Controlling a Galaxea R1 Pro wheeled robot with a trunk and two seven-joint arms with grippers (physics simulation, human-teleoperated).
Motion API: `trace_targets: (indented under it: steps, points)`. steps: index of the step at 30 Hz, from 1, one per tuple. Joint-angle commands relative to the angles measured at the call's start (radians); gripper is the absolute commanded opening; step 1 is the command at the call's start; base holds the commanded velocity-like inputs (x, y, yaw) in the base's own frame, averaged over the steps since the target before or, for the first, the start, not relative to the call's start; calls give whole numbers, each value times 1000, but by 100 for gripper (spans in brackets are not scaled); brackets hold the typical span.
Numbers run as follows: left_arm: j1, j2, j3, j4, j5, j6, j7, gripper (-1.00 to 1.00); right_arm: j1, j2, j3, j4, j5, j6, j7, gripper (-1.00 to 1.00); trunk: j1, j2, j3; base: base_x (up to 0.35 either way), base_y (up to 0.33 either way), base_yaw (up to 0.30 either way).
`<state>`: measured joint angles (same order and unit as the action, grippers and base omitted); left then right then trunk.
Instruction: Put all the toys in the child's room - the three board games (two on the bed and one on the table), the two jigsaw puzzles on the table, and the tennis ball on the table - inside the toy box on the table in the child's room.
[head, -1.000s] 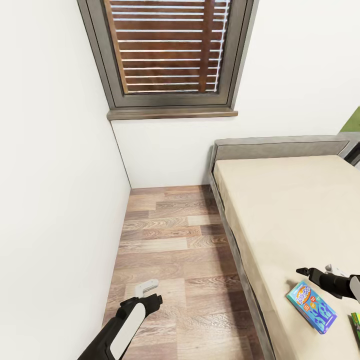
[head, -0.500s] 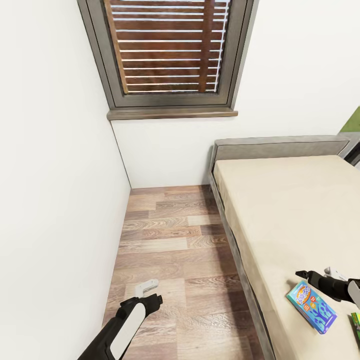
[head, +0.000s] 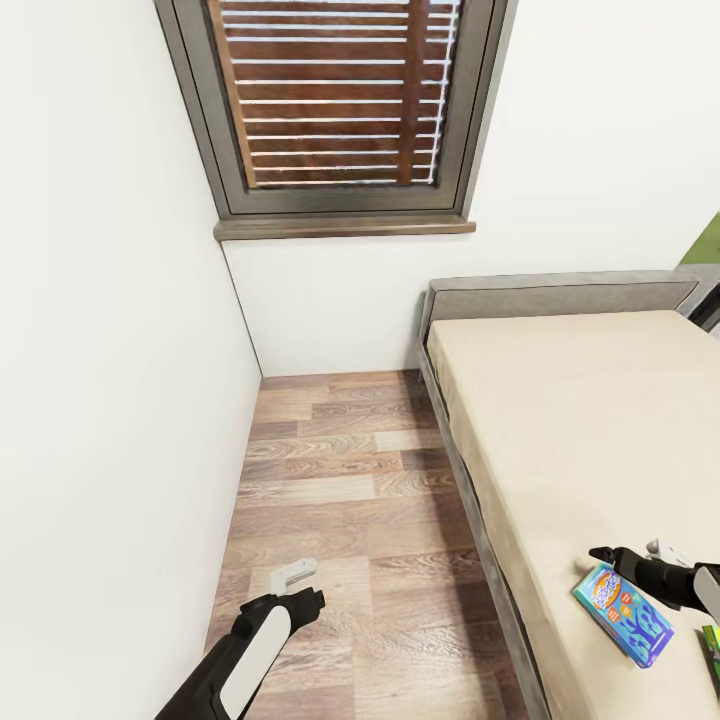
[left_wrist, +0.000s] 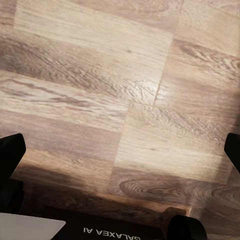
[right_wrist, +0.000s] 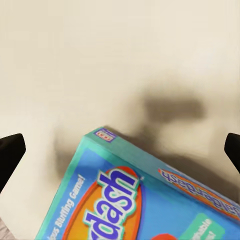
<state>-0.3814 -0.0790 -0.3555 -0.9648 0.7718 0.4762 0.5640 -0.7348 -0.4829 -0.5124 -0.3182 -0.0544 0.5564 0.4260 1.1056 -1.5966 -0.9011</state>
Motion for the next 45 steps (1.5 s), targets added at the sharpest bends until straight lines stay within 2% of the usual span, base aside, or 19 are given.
trace_targets:
  steps: [1,13,36,45]
  points:
    - [-1,0,-2,-1,9,1,9,100,0,1,-5,1,-5,6,0,100,0,0,-1,0,0,0]
    - [-1,1,-2,-2,9,1,9,100,3,2,-5,33,-5,-24,0,100,0,0,-1,0,0,0]
    - [-1,1,-2,-1,9,1,8,100,3,1,-3,54,-5,-34,2,100,0,0,-1,-3,0,0]
    - [-1,0,-2,-2,9,2,9,100,3,1,-3,54,-5,-33,3,100,0,0,-1,-143,0,0]
